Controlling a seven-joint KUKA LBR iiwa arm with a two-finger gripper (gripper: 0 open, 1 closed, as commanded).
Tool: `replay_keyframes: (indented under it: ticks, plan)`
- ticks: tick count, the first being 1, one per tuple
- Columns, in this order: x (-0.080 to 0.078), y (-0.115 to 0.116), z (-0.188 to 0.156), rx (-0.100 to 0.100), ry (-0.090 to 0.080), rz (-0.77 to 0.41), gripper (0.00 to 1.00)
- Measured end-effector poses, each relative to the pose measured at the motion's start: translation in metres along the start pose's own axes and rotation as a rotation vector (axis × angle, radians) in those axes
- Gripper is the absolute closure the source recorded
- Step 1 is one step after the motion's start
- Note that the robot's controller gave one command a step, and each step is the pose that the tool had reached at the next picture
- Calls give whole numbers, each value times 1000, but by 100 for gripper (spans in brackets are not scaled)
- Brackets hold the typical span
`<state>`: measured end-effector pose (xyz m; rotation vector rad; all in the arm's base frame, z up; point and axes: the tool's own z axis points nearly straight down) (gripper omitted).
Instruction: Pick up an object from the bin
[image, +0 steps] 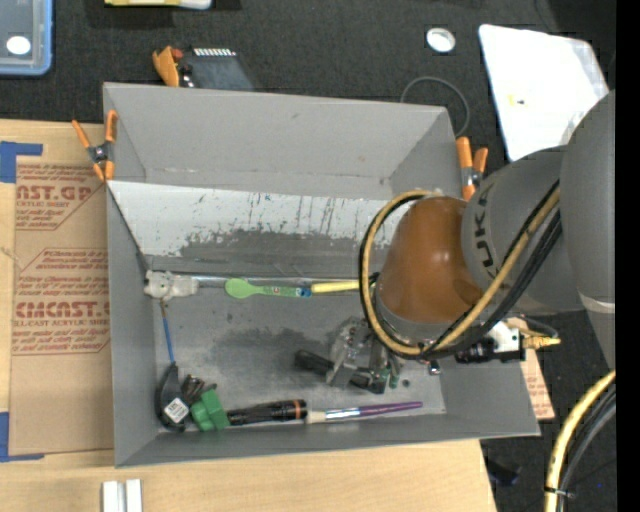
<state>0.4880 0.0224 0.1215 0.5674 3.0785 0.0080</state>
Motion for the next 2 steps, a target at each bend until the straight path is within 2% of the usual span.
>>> replay_keyframes:
  ticks: [1, 2]
  plan:
    - [3, -1, -24, 5, 12, 0, 100]
    - [0, 0, -62, 1, 3, 0, 100]
